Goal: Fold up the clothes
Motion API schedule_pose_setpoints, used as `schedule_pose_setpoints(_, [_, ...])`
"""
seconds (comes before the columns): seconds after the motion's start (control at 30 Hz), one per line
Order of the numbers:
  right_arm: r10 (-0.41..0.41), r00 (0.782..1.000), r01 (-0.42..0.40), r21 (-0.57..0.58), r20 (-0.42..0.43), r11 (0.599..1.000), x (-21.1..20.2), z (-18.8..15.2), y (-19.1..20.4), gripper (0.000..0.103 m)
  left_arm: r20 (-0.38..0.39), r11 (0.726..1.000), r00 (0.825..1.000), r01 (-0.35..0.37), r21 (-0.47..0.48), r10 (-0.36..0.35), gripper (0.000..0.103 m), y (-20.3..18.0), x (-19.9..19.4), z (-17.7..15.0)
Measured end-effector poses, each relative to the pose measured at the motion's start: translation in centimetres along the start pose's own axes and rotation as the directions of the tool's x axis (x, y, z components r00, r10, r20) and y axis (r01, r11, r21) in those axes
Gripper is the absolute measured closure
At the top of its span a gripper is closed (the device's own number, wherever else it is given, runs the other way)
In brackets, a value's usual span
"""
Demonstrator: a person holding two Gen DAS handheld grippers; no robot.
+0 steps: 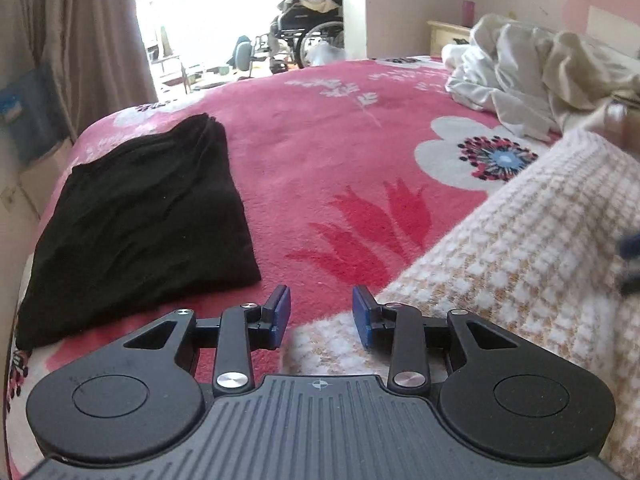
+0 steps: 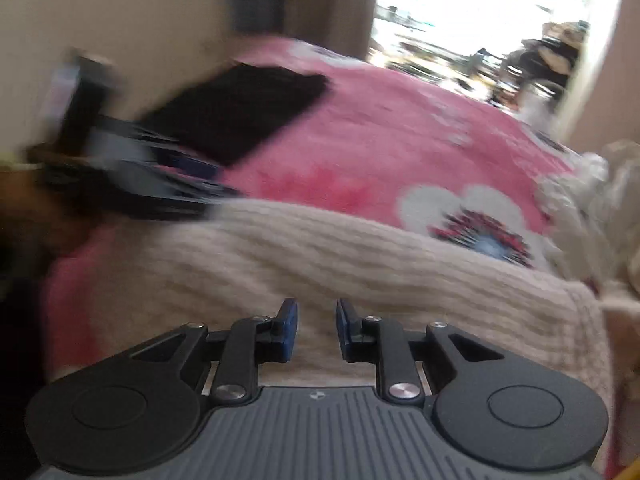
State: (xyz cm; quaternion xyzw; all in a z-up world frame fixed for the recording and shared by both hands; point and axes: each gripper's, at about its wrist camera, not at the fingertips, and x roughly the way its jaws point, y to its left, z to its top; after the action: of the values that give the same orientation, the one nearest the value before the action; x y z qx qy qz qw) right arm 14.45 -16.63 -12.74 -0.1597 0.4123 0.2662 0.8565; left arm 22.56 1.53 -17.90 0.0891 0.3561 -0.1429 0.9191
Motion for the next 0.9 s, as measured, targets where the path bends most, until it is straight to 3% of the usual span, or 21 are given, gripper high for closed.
schedule_pose_setpoints(0.1, [0.001, 0.991, -0.016, -0.112, -0.133, 0.994, 3.0, -3.5, 1.9, 0.080, -0.002, 1.000, 1.000, -0.013, -0.027, 0.013, 0.069, 0.3, 0.2, 0.3])
schedule_pose_setpoints(0.17, [-0.020, 0.997, 0.011, -0.111, -0.077, 0.994, 3.5, -5.2, 2.1, 0.080, -0.008, 0.997, 1.000, -0.022, -0.067, 0.021, 0.069, 0.7, -0.2, 0.5])
schedule_pose_setpoints(0.23, [-0.011, 0.997, 0.009, -0.030, -0.081, 1.000, 2.6, -4.1, 1.4, 0.083, -0.006, 0.994, 0.999, -0.034, -0.102, 0.033, 0.069, 1.2, -1.0, 0.7])
schedule_pose_setpoints(0.3, [-0.014, 1.000, 0.014, -0.006, -0.027, 1.000, 0.5, -3.5, 1.5, 0.079, 0.030, 0.992, 0.999, -0.027, -0.121, 0.031, 0.069, 1.4, -3.2, 1.0])
schedule_pose_setpoints(0.37, [0.037, 0.999, -0.037, 0.019, 0.017, 0.999, -1.4, -3.6, 1.9, 0.080, 0.059, 0.992, 0.998, 0.024, -0.126, -0.016, 0.069, 1.1, -5.4, 0.8])
schedule_pose_setpoints(0.4, [0.048, 0.999, -0.048, 0.018, -0.002, 0.999, -1.4, -4.2, 2.1, 0.081, 0.068, 0.991, 0.995, 0.074, -0.114, -0.066, 0.069, 0.5, -6.5, 0.6])
schedule_pose_setpoints(0.47, [0.008, 0.997, -0.009, -0.017, -0.071, 1.000, 0.1, -6.4, 2.6, 0.081, 0.057, 0.985, 0.985, 0.163, -0.056, -0.160, 0.069, -1.5, -7.9, -0.3])
schedule_pose_setpoints(0.53, [0.018, 0.999, -0.016, 0.058, -0.034, 0.998, 0.4, -7.9, 1.9, 0.082, 0.019, 0.977, 0.980, 0.195, 0.087, -0.198, 0.066, -4.7, -8.1, -1.5])
schedule_pose_setpoints(0.57, [0.030, 0.999, -0.027, 0.110, -0.021, 0.994, 0.1, -7.8, 1.3, 0.083, 0.020, 0.968, 0.990, 0.135, 0.212, -0.143, 0.063, -6.7, -7.9, -2.4])
schedule_pose_setpoints(0.6, [0.033, 0.999, -0.030, 0.147, -0.016, 0.989, -0.5, -7.2, 0.8, 0.083, 0.029, 0.940, 0.996, 0.073, 0.334, -0.087, 0.061, -8.6, -7.8, -3.4])
schedule_pose_setpoints(0.67, [0.012, 0.999, -0.017, 0.161, 0.037, 0.987, -2.2, -7.0, 0.8, 0.080, 0.047, 0.887, 0.999, -0.004, 0.461, -0.020, 0.060, -10.4, -7.1, -4.7])
schedule_pose_setpoints(0.7, [-0.004, 0.999, -0.001, 0.157, 0.032, 0.988, -2.4, -7.5, 0.7, 0.080, 0.051, 0.867, 0.999, -0.027, 0.498, 0.003, 0.059, -11.0, -6.7, -5.2])
schedule_pose_setpoints(0.73, [-0.014, 1.000, 0.011, 0.157, 0.014, 0.988, -2.3, -8.4, 0.8, 0.081, 0.048, 0.868, 0.999, -0.026, 0.496, 0.002, 0.059, -11.0, -6.6, -5.1])
schedule_pose_setpoints(0.9, [0.006, 0.998, -0.024, 0.274, 0.067, 0.961, -3.9, -10.0, -0.1, 0.081, 0.015, 0.901, 1.000, 0.017, 0.433, -0.026, 0.057, -9.9, -6.3, -4.1])
